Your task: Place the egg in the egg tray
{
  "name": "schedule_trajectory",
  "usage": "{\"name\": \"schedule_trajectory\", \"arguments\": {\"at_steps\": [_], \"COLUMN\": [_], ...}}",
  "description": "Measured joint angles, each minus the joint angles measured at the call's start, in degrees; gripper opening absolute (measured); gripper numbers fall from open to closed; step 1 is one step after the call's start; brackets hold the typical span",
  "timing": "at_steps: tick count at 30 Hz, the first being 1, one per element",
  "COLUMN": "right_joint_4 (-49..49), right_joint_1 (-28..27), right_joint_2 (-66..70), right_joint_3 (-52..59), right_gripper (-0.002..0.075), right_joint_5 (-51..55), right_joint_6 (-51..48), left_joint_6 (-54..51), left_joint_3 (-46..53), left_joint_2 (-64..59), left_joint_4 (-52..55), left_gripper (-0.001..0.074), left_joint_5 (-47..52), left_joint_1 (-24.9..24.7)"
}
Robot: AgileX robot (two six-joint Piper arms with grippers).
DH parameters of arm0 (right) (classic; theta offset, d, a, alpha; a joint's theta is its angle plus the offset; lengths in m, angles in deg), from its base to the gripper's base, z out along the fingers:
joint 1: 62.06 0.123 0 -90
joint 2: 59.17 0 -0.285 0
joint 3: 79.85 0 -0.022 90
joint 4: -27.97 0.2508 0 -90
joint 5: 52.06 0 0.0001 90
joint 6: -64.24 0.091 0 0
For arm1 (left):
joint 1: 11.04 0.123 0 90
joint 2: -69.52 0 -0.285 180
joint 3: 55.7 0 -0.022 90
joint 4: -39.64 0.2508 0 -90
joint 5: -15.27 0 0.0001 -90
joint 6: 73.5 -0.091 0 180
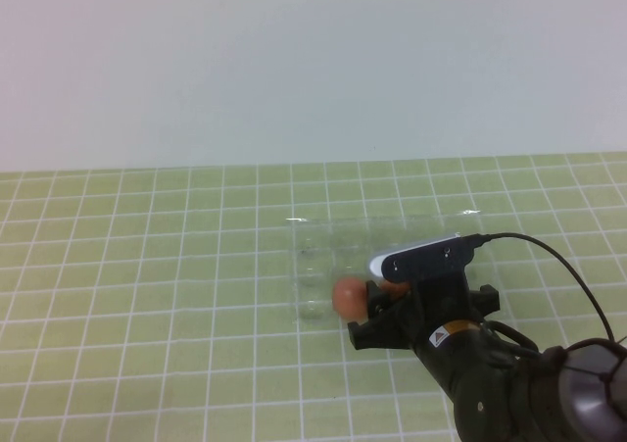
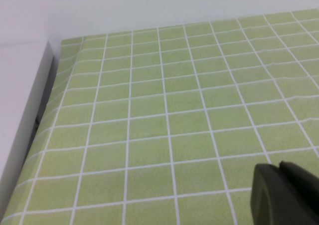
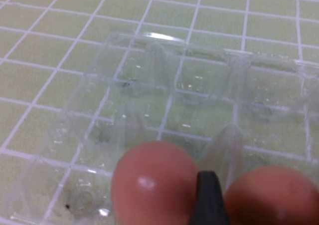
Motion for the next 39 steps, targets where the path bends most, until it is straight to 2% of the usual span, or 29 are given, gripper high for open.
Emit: {"name": "schedule_trajectory", "arguments": {"at_steps": [10, 16, 19, 22, 30, 34, 39], "right_joint_4": [-0.4, -0.9, -0.9, -0.9, -1.0, -2.3, -14.3], "right_joint_1": [0.0, 0.0, 0.0, 0.0, 1.4, 1.7, 1.7], "right_joint_2": [-1.7, -9.6, -14.8, -20.5, -36.1, -43.9, -51.1], "right_joint_3": [0.0, 0.0, 0.0, 0.0, 0.0, 0.0, 0.0], "right_gripper": [0.0481, 0.0479, 0.0454, 0.0372, 0.0048, 0.0008, 0.0000], "right_joint_5": [0.5, 1.1, 2.7, 5.0, 6.5, 6.5, 6.3], "right_joint_6": [0.0, -1.3, -2.8, -3.9, -4.6, -4.6, -4.6], "left_joint_6": [0.0, 0.0, 0.0, 0.0, 0.0, 0.0, 0.0], "left_joint_3": [0.0, 0.0, 0.0, 0.0, 0.0, 0.0, 0.0], "left_joint_2": [0.0, 0.0, 0.0, 0.0, 0.0, 0.0, 0.0], "left_joint_4": [0.0, 0.0, 0.0, 0.0, 0.0, 0.0, 0.0], "left_gripper": [-0.0001, -0.0002, -0.0002, -0.0002, -0.0002, -0.0002, -0.0002], "left_joint_5": [0.0, 0.0, 0.0, 0.0, 0.0, 0.0, 0.0], "left_joint_1": [0.0, 0.0, 0.0, 0.0, 0.0, 0.0, 0.0]}}
